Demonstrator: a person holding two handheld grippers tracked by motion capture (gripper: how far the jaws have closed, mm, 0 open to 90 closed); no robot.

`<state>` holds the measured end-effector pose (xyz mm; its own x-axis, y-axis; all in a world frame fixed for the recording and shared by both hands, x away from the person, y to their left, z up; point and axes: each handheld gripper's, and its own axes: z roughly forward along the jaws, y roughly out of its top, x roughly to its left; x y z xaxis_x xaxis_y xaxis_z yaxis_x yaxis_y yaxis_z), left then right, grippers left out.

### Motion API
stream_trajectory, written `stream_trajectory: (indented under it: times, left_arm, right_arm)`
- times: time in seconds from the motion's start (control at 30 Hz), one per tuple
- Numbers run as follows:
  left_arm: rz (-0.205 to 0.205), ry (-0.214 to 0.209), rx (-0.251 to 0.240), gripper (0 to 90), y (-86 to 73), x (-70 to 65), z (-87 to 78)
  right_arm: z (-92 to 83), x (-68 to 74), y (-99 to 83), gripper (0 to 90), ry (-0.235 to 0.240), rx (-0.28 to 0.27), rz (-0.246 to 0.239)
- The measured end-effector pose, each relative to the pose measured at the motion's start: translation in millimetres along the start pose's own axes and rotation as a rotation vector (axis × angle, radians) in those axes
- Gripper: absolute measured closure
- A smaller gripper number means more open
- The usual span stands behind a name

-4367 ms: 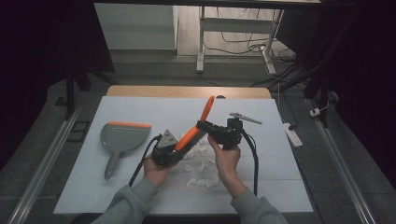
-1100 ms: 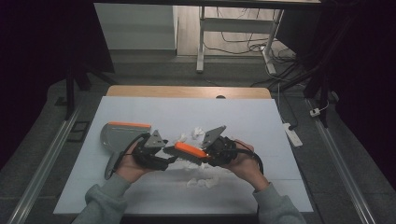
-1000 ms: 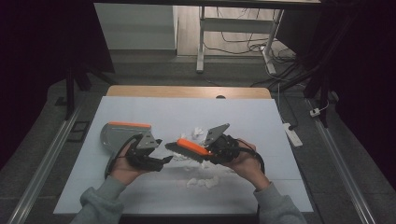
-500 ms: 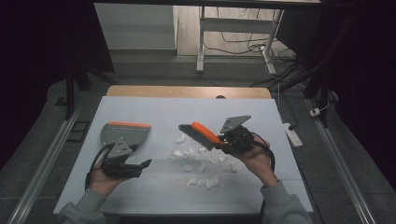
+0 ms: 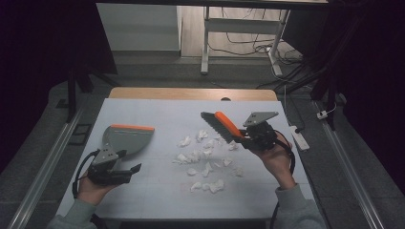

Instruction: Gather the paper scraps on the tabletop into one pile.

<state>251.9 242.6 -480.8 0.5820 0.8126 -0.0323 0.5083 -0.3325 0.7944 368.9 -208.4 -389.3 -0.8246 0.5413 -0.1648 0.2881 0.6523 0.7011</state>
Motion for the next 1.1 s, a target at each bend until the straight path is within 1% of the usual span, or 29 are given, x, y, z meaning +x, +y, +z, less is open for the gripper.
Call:
stream_trajectory:
  times: [0.03, 0.07, 0.1, 0.17, 0.23, 0.37, 0.4, 0.43, 0.47, 0.5, 0.53, 0.57, 0.6, 0.63, 0.7, 0.8, 0.83, 0.87, 0.9, 0.93, 1.0, 1.07, 1.1]
  left_arm:
    - [-0.003, 0.001, 0.002, 24.2, -0.3, 0.7, 0.5]
    - [-0.003, 0.002, 0.005, 24.2, -0.4, 1.3, 1.3]
    - [-0.006, 0.001, 0.006, 24.1, -0.5, 2.0, 2.1]
    - [-0.014, -0.002, 0.007, 24.0, -0.8, 3.4, 4.0]
    - [-0.01, -0.01, 0.014, 24.0, -0.9, 4.0, 6.5]
    - [-0.007, -0.021, 0.022, 24.0, -1.5, 4.5, 9.1]
    - [-0.009, -0.023, 0.022, 24.0, -1.0, 5.1, 9.6]
    - [-0.012, -0.03, 0.019, 24.1, 0.1, 6.1, 10.4]
    - [-0.016, -0.042, 0.018, 24.1, 1.3, 7.3, 11.3]
    - [-0.015, -0.043, 0.015, 24.2, 2.0, 7.9, 12.3]
    - [-0.015, -0.041, 0.015, 24.2, 2.2, 8.2, 13.1]
    - [-0.012, -0.044, 0.02, 24.1, 2.0, 8.6, 13.7]
    - [-0.009, -0.045, 0.024, 24.1, 1.4, 9.0, 13.8]
    - [-0.009, -0.041, 0.024, 24.1, 0.5, 9.4, 13.3]
    - [-0.016, -0.041, 0.016, 24.2, -1.7, 11.2, 11.3]
    - [-0.027, -0.04, 0.009, 24.5, -5.8, 13.8, 8.6]
    - [-0.027, -0.041, 0.008, 24.5, -7.2, 14.8, 8.2]
    - [-0.028, -0.045, 0.007, 24.5, -8.4, 15.9, 8.0]
    - [-0.028, -0.051, 0.003, 24.5, -9.3, 17.0, 8.1]
    - [-0.031, -0.055, 0.001, 24.5, -9.4, 18.1, 8.4]
    - [-0.03, -0.056, -0.001, 24.6, -9.0, 18.4, 9.3]
    - [-0.018, -0.055, 0.002, 24.5, -8.8, 17.2, 9.9]
    - [-0.015, -0.051, 0.003, 24.5, -8.8, 16.6, 10.0]
  right_arm:
    - [-3.1, -4.2, -1.8, 70.2, -0.008, -0.007, 0.011]
    - [-3.1, -4.2, -1.8, 70.2, -0.008, -0.007, 0.011]
    - [-3.7, -5.4, -2.7, 70.2, -0.011, -0.008, 0.023]
    - [-2.9, -10.1, -4.6, 70.2, -0.029, 0.0, 0.039]
    - [-2.2, -12.0, -5.1, 70.2, -0.028, 0.005, 0.039]
    - [3.5, -18.8, -3.7, 70.2, -0.072, 0.049, 0.047]
    - [3.5, -18.8, -3.7, 70.2, -0.072, 0.049, 0.047]
    - [7.3, -25.8, -1.7, 70.2, -0.087, 0.062, 0.053]
    - [7.3, -25.8, -1.7, 70.2, -0.087, 0.062, 0.053]
    - [17.3, -36.8, 1.3, 70.3, -0.076, 0.098, 0.062]
    - [23.7, -42.5, 4.1, 70.3, -0.078, 0.143, 0.054]
    - [29.4, -46.8, 7.2, 70.3, -0.095, 0.188, 0.043]
    - [29.4, -46.8, 7.2, 70.3, -0.095, 0.188, 0.043]
    - [38.1, -55.9, 12.7, 70.3, -0.092, 0.249, 0.04]
    - [44.8, -63.4, 16.1, 70.3, -0.076, 0.299, 0.053]
    - [52.4, -69.9, 13.1, 70.3, -0.084, 0.389, 0.069]
    - [52.4, -69.9, 13.1, 70.3, -0.084, 0.389, 0.069]
    - [56.5, -73.1, 6.9, 70.3, -0.094, 0.438, 0.08]
    - [56.5, -73.1, 6.9, 70.3, -0.094, 0.438, 0.08]
    - [61.2, -75.7, 1.2, 70.3, -0.102, 0.479, 0.092]
    - [66.3, -76.3, -1.3, 70.3, -0.1, 0.513, 0.095]
    - [72.1, -74.6, -0.3, 70.3, -0.09, 0.534, 0.084]
    - [72.1, -74.6, -0.3, 70.3, -0.09, 0.534, 0.084]
